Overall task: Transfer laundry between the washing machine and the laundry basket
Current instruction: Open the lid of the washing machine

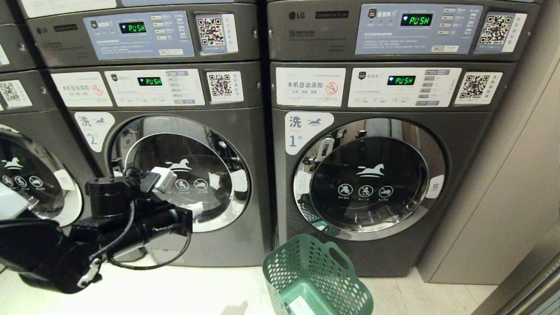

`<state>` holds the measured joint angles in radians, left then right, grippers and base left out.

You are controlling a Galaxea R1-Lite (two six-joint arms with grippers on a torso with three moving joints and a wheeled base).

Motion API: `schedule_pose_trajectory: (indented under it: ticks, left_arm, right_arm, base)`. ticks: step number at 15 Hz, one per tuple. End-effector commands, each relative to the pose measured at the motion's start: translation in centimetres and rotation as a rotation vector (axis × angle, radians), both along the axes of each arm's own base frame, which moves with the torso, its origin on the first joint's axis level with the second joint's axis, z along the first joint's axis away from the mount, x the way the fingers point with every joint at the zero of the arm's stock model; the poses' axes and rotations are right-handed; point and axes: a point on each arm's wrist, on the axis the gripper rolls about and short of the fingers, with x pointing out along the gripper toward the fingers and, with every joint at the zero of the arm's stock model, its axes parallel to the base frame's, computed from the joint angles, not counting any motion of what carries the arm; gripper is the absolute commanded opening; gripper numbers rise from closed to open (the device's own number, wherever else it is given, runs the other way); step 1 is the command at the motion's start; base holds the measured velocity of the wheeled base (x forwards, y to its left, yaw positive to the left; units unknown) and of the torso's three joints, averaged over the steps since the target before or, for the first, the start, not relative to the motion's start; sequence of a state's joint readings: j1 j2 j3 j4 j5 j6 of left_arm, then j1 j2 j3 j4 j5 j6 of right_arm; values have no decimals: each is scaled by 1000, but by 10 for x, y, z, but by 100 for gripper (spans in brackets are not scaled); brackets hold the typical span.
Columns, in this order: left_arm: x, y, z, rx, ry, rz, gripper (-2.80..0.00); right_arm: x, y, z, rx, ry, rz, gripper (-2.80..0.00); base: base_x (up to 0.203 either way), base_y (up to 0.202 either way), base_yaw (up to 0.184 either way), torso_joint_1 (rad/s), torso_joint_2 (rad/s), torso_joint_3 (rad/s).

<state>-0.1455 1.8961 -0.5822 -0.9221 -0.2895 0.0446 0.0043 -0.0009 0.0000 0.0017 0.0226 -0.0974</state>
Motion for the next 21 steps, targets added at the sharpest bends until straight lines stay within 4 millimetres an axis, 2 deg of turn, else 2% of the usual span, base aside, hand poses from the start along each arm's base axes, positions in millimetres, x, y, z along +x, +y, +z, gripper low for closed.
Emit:
schedule_pose_trajectory:
  ticks: [1,5,6,8,9,11,12,14,15,17,19,21]
  left_arm:
    - [8,-1,-18,0,54,7,-280]
    - [33,-6,-24,-15,51,130,-280]
    - [37,-6,-19,-14,29,145,-280]
    - [28,-11,8,-23,-32,140,-280]
    - [16,-15,33,-32,-77,125,-280]
    - [-23,-17,85,-34,-162,107,-280]
    - [-45,-15,103,-19,-186,115,-280]
    - [-97,-3,122,25,-208,165,-280]
    - [-125,7,121,46,-200,195,-280]
    - [-180,28,102,80,-153,261,-280]
    - [-234,43,73,89,-121,315,-280]
    - [-278,49,42,89,-104,348,-280]
  right_arm:
    - [0,0,0,-1,-1,1,-280]
    - [0,0,0,-1,-1,1,-280]
    - [0,0,0,-1,-1,1,-280]
    - [0,0,0,-1,-1,1,-280]
    - [0,0,0,-1,-1,1,-280]
    - [0,0,0,-1,-1,1,-280]
    - [0,0,0,-1,-1,1,-280]
    - [0,0,0,-1,-1,1,-280]
    - [0,0,0,-1,-1,1,-280]
    - [0,0,0,-1,-1,1,-280]
    - [0,0,0,-1,-1,1,-280]
    - [0,0,0,0,-1,1,-280]
  base:
    - [0,0,0,0,0,0]
    - [0,0,0,0,0,0]
    - [0,0,0,0,0,0]
    - [0,0,0,0,0,0]
    - [0,0,0,0,0,0]
    - [0,0,0,0,0,0]
    - [0,0,0,0,0,0]
    - [0,0,0,0,0,0]
    - [0,0,0,0,0,0]
    - [0,0,0,0,0,0]
    - [0,0,0,0,0,0]
    - [0,0,0,0,0,0]
